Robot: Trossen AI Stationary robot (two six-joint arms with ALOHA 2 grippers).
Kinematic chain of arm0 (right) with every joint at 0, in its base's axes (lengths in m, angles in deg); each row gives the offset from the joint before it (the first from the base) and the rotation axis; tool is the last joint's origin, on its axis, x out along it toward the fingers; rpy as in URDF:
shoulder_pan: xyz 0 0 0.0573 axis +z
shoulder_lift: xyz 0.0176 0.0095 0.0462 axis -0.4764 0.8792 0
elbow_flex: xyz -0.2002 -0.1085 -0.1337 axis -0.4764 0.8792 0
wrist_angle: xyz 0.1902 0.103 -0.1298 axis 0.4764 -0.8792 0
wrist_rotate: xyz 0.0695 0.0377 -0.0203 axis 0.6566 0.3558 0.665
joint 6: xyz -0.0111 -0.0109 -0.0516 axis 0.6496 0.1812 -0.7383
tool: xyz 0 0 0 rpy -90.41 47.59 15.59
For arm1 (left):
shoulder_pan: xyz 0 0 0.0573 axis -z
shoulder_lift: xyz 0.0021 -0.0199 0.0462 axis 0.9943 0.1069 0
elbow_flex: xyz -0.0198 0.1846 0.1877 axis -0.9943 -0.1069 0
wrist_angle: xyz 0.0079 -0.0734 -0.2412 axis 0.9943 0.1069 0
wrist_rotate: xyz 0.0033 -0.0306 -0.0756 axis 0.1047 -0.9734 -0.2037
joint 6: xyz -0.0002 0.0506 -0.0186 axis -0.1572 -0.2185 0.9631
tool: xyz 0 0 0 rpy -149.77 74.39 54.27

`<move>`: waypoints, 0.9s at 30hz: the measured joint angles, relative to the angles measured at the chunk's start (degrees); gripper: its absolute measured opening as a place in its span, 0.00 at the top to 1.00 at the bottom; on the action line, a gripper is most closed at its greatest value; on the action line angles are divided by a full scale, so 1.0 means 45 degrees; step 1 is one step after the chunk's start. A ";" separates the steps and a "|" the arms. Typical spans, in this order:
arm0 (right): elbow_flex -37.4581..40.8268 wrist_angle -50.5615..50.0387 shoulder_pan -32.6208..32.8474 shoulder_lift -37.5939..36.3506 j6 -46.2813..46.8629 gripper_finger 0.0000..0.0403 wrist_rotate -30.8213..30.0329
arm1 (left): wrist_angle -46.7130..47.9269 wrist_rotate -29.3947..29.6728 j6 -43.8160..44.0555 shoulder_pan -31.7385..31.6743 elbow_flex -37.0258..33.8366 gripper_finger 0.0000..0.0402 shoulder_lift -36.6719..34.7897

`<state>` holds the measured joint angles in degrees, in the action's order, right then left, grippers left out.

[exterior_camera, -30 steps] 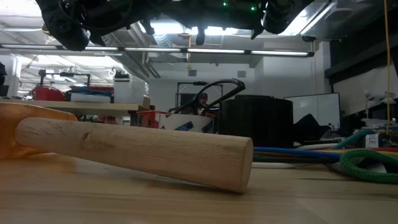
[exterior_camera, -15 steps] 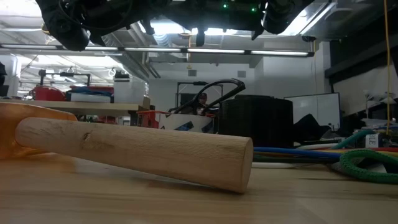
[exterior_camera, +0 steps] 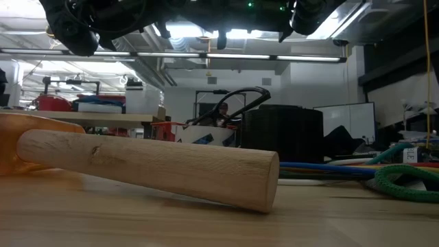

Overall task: Coil cords
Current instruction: Coil the green cable wire on the black spool

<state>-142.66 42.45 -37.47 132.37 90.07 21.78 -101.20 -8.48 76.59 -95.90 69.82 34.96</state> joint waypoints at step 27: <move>0.0002 0.0397 0.0005 0.0000 0.0515 0.71 -0.0782 | 0.0034 -0.0069 0.0428 0.0015 0.0000 1.00 0.0000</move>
<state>-142.65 44.24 -37.44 132.37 92.39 18.26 -101.05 -8.79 78.51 -95.83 69.82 34.96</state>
